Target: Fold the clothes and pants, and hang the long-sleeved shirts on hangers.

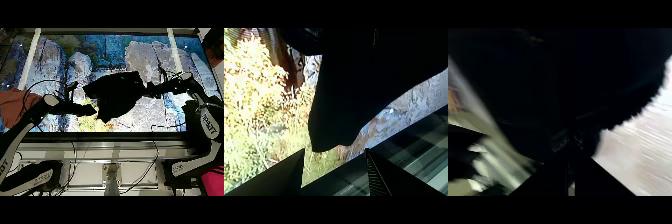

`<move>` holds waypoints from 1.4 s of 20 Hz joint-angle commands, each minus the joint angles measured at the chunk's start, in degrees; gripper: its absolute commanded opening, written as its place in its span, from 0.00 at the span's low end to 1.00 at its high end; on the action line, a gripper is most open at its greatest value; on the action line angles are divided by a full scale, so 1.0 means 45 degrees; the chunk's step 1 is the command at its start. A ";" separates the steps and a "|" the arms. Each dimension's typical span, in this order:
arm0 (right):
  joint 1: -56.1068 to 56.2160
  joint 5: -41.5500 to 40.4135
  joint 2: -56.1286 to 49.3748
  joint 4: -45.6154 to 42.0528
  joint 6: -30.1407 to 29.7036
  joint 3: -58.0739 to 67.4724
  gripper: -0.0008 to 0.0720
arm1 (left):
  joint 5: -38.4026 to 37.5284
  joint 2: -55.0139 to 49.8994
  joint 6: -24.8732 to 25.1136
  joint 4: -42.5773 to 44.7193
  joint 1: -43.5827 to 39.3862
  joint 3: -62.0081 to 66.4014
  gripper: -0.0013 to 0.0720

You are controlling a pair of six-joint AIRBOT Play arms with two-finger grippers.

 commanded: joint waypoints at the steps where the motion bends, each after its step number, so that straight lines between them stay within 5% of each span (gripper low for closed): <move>1: 0.0442 -0.0767 0.0039 0.6810 -0.0913 0.0287 0.04 | 0.0884 0.0010 -0.0131 -0.0729 0.0015 0.0005 0.56; 4: 0.1180 -0.2195 0.0039 0.9622 -0.2084 0.1583 0.03 | 0.1219 0.0010 -0.0087 -0.0714 0.0015 0.0005 0.56; 7: 0.0889 -0.3099 0.0044 0.7193 -0.1637 0.3254 0.03 | 0.1311 0.0024 0.0199 -0.0719 0.0053 0.0044 0.56; 10: 0.0010 -0.2691 0.0107 0.3026 0.0228 0.4405 0.03 | 0.1472 0.0024 0.0199 -0.0821 0.0063 0.0044 0.56; 15: -0.1190 0.0189 0.0117 -0.8068 0.4629 0.4843 0.03 | 0.1418 0.0019 0.0267 -0.2448 0.0039 0.0044 0.56; 17: -0.1389 0.0340 0.0117 -1.0263 0.5251 0.4843 0.03 | 0.1122 0.0019 0.1093 -0.3599 0.0034 0.0039 0.56; 24: -0.1175 0.0010 0.0102 -0.9908 0.5270 0.4843 0.03 | 0.0165 0.0019 0.5119 -0.4182 -0.1894 0.0044 0.60; 28: -0.1166 0.0112 0.0102 -0.9748 0.5163 0.4843 0.04 | 0.2171 0.0015 0.7159 -0.4056 -0.4619 0.0044 0.60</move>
